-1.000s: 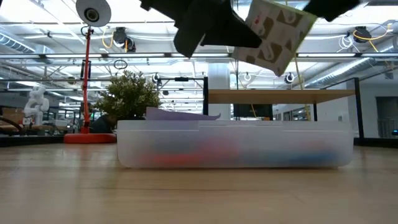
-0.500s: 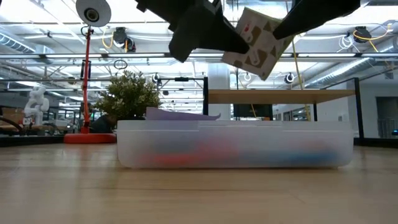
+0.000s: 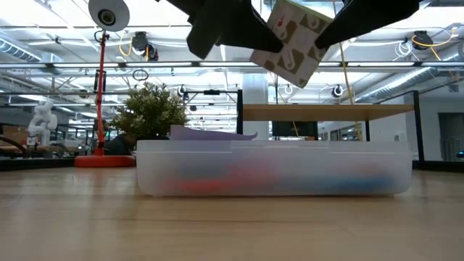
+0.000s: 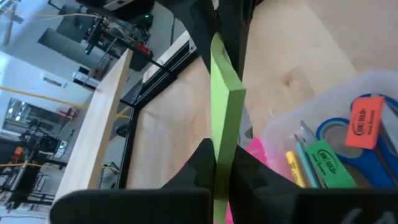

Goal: Pack school essentials
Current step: Put the green sticky notes into the supply box

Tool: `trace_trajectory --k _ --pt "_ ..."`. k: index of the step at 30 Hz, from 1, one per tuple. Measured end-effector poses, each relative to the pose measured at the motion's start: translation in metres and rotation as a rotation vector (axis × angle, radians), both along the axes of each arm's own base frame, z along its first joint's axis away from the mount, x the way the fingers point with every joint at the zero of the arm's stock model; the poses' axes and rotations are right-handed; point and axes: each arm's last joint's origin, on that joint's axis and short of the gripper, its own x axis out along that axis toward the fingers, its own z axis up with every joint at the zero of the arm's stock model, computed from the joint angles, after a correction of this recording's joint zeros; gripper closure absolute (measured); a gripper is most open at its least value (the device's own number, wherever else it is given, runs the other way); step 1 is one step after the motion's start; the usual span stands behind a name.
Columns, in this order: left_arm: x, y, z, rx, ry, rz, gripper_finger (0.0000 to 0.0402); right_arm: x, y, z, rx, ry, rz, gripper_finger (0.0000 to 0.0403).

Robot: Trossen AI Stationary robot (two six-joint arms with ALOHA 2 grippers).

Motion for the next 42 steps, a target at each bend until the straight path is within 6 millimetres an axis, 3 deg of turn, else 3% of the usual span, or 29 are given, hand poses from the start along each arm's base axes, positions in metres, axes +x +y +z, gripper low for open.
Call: trace_trajectory --k 7,17,22,31,37,42 --pt "-0.001 -0.001 0.002 -0.019 0.009 -0.026 0.0361 -0.001 0.002 0.0 -0.004 0.008 0.022 0.039" --pt "-0.015 -0.006 -0.007 -0.024 0.151 -0.047 0.021 -0.008 0.006 -0.005 -0.034 0.103 0.111 0.0392" --pt "-0.029 -0.001 0.008 -0.096 0.169 -0.004 0.0168 -0.003 0.008 -0.014 -0.028 0.128 0.121 0.0391" --pt "-0.058 0.017 0.06 -0.326 0.047 0.116 0.0179 0.009 0.014 -0.048 -0.111 0.205 0.104 0.0391" --pt "-0.066 0.018 0.071 -0.399 0.029 0.113 0.0208 0.012 0.015 -0.065 -0.144 0.179 -0.007 0.039" --pt "-0.067 0.014 0.071 -0.442 0.034 0.095 0.023 0.014 0.016 -0.073 -0.127 0.236 0.034 0.0384"
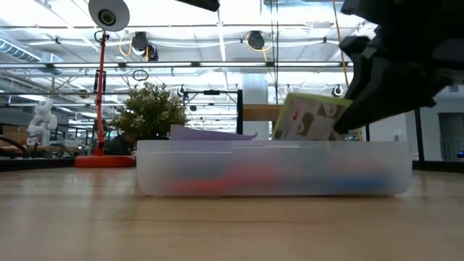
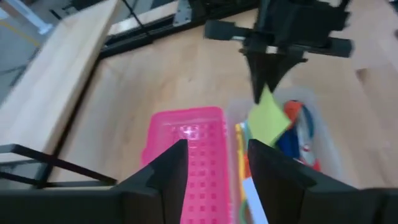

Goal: Pack school essentials
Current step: Put the green sticky notes into the supply box, then return to Home Position

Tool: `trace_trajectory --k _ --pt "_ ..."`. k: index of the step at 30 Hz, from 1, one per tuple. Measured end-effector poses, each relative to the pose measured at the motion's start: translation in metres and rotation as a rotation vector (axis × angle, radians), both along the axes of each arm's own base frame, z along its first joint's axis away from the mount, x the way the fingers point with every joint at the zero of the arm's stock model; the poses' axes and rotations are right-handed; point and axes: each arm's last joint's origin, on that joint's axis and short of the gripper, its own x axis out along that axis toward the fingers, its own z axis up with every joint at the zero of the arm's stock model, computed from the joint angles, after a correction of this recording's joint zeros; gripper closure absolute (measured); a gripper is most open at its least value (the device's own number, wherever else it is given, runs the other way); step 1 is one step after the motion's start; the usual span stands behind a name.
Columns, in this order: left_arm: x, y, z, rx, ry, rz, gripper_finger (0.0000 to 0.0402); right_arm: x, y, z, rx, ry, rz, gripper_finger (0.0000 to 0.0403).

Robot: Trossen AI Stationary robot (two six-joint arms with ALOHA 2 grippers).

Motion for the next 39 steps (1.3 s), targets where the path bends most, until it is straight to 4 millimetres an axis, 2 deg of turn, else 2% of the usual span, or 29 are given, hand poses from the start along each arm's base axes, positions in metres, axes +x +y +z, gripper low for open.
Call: trace_trajectory --k 5,14,19,23,28,34,36,39 --pt "0.0 -0.001 -0.001 -0.036 0.007 -0.015 0.0245 0.003 -0.001 0.002 0.116 0.02 0.001 0.0344" --pt "0.002 0.003 -0.001 -0.035 0.008 -0.002 0.0248 0.005 -0.003 0.012 0.333 0.051 -0.002 0.0219" --pt "0.002 0.004 -0.001 -0.038 0.01 -0.003 0.0248 0.01 -0.009 0.019 0.391 0.022 -0.024 0.0193" --pt "0.002 0.002 -0.002 -0.082 0.034 -0.062 0.0247 0.016 -0.014 0.021 0.406 0.001 0.002 0.0212" --pt "0.001 0.002 0.0 -0.056 0.03 -0.052 0.0247 0.018 -0.026 0.02 0.368 -0.006 0.072 0.0282" --pt "-0.008 0.018 0.021 -0.033 -0.021 -0.024 0.0257 0.013 -0.05 0.055 0.329 -0.095 0.144 0.0387" --pt "-0.012 0.024 0.029 -0.04 -0.044 -0.013 0.0269 0.006 -0.057 0.067 0.322 -0.122 0.178 0.0396" --pt "-0.023 0.029 0.041 -0.032 -0.057 -0.017 0.0291 -0.005 -0.067 0.083 0.305 -0.184 0.208 0.0387"
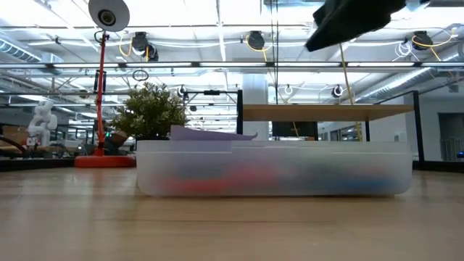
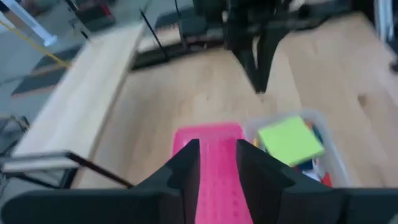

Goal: Pack school essentials
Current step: Return to Home Position

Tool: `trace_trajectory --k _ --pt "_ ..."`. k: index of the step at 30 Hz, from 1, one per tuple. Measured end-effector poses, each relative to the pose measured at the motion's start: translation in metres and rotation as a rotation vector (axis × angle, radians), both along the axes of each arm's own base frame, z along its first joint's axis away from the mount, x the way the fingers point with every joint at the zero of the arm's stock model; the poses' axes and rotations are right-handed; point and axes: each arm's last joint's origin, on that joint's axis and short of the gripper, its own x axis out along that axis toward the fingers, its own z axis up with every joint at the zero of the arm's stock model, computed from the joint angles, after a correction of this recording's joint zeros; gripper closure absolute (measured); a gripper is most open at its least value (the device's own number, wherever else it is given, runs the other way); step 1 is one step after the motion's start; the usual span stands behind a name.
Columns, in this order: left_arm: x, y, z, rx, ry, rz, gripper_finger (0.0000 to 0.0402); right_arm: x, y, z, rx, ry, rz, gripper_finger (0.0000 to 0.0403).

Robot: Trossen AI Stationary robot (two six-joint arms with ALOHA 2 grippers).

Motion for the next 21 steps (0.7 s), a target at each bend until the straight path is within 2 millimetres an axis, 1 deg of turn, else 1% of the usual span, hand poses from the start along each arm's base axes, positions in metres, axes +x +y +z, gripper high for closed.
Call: trace_trajectory --k 3,6,8,10,12,15,17,19,21 --pt "-0.007 0.002 0.007 0.005 -0.036 -0.007 0.0313 -0.019 -0.01 0.009 -0.022 -0.04 0.027 0.039" --pt "-0.014 0.002 0.003 -0.008 -0.081 -0.033 0.0335 -0.041 -0.02 0.016 -0.008 -0.102 0.035 0.04" --pt "-0.023 0.005 -0.007 -0.013 -0.097 -0.059 0.0349 -0.055 -0.026 0.015 0.005 -0.135 0.034 0.0401" --pt "-0.029 0.008 -0.018 -0.024 -0.132 -0.082 0.0361 -0.068 -0.034 0.01 0.003 -0.146 0.029 0.04" --pt "-0.039 0.014 -0.029 -0.028 -0.185 -0.089 0.037 -0.077 -0.042 0.005 -0.002 -0.17 0.012 0.0402" --pt "-0.052 0.022 -0.04 -0.073 -0.314 -0.113 0.0379 -0.09 -0.053 -0.008 -0.006 -0.191 -0.009 0.0402" --pt "-0.063 0.029 -0.05 -0.107 -0.35 -0.146 0.0384 -0.096 -0.06 -0.015 -0.009 -0.225 -0.018 0.0402" --pt "-0.071 0.037 -0.058 -0.139 -0.377 -0.14 0.0388 -0.102 -0.066 -0.024 -0.016 -0.239 -0.016 0.0402" --pt "-0.08 0.045 -0.068 -0.084 -0.356 -0.089 0.0391 -0.106 -0.072 -0.032 -0.036 -0.263 -0.026 0.0402"
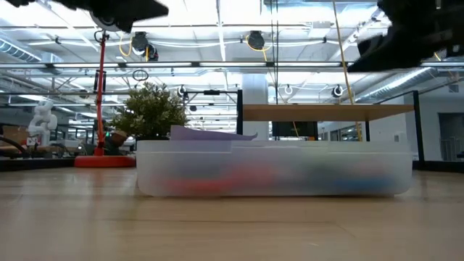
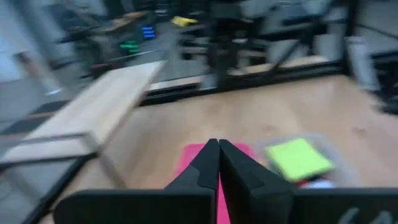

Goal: Pack school essentials
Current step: Return to Home Position

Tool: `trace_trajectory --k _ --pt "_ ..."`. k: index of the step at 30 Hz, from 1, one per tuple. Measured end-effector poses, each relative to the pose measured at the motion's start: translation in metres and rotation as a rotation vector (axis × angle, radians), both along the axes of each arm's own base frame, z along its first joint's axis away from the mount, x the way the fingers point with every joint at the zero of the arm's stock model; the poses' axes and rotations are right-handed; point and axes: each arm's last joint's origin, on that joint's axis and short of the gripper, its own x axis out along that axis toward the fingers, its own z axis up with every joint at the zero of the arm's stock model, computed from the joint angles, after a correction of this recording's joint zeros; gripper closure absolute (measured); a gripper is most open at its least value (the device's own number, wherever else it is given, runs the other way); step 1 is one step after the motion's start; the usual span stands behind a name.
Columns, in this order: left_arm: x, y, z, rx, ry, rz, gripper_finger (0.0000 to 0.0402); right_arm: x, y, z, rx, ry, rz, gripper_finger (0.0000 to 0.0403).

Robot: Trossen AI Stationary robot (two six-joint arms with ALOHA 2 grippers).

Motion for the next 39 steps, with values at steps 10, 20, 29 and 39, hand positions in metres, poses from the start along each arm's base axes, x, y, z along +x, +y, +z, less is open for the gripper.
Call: trace_trajectory --k 10,20,29,39 --pt "-0.011 0.014 -0.034 -0.117 -0.029 -0.039 0.0392 -0.011 -0.022 -0.037 0.063 -0.087 0.076 0.0403" --pt "-0.03 0.021 -0.07 -0.155 -0.119 -0.038 0.0392 -0.016 -0.033 -0.05 0.037 -0.167 0.068 0.0403" --pt "-0.041 0.022 -0.079 -0.156 -0.125 -0.122 0.0392 -0.021 -0.036 -0.052 0.031 -0.204 0.05 0.0403" --pt "-0.066 0.028 -0.09 -0.2 -0.25 -0.147 0.0392 -0.026 -0.036 -0.044 -0.014 -0.278 0.065 0.0403"
